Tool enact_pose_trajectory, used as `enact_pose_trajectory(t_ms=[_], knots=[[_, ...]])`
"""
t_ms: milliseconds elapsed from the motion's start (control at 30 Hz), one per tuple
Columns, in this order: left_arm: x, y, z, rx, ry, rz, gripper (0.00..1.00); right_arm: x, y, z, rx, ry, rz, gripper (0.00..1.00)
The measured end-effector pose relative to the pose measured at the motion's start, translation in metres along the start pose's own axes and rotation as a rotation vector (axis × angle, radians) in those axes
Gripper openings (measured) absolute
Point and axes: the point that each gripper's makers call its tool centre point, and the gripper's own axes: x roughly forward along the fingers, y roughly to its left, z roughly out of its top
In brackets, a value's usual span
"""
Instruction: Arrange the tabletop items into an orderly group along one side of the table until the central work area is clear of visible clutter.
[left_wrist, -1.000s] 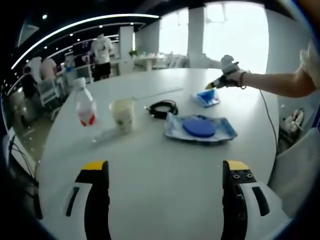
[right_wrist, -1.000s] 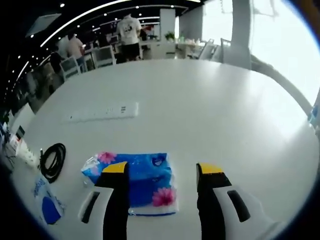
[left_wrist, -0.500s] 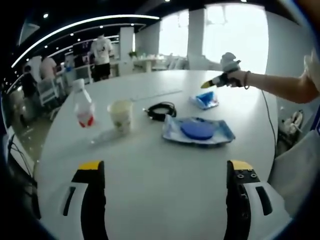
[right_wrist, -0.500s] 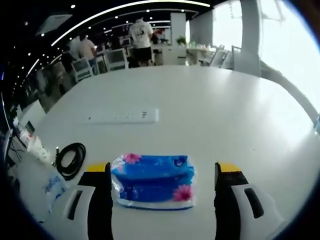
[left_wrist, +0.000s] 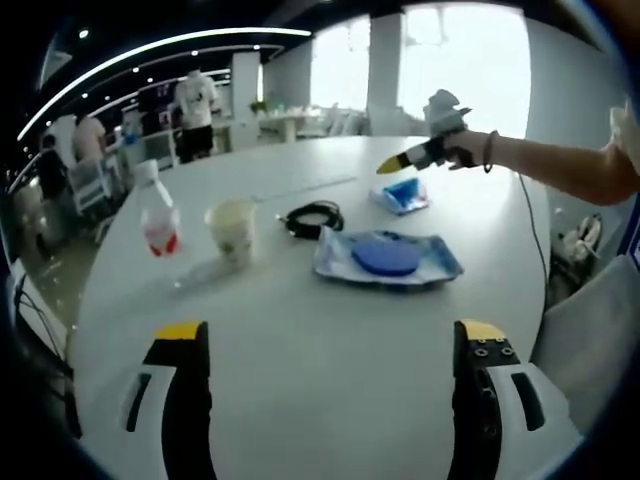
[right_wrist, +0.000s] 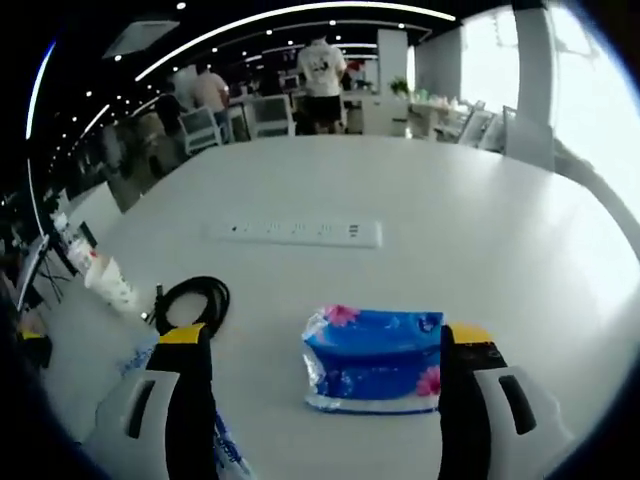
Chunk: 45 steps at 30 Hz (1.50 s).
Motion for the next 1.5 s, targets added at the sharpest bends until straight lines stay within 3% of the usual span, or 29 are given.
enact_pose_trajectory(t_ms=[367, 767, 867, 1200, 1500], knots=[[0.001, -0.002, -0.001, 0.046, 0.019, 0.001, 0.99, 0.027, 0.045, -0.003, -0.037, 0.03, 0.089, 0.95], [0.001, -0.002, -0.003, 0.028, 0.022, -0.003, 0.99, 0.049, 0.085, -0.015, -0.078, 0.072, 0.158, 0.95], [0.0, -0.001, -0.002, 0.025, 0.014, 0.0, 0.99, 0.057, 0.091, -0.015, -0.077, 0.077, 0.167, 0.88], [-0.002, 0.005, -0.003, 0.014, 0.019, 0.014, 0.99, 0.073, 0.106, -0.017, -0.073, 0.098, 0.186, 0.79], [-0.002, 0.007, -0.005, 0.007, 0.027, 0.019, 0.99, 0.085, 0.11, -0.023, -0.083, 0.111, 0.166, 0.61]])
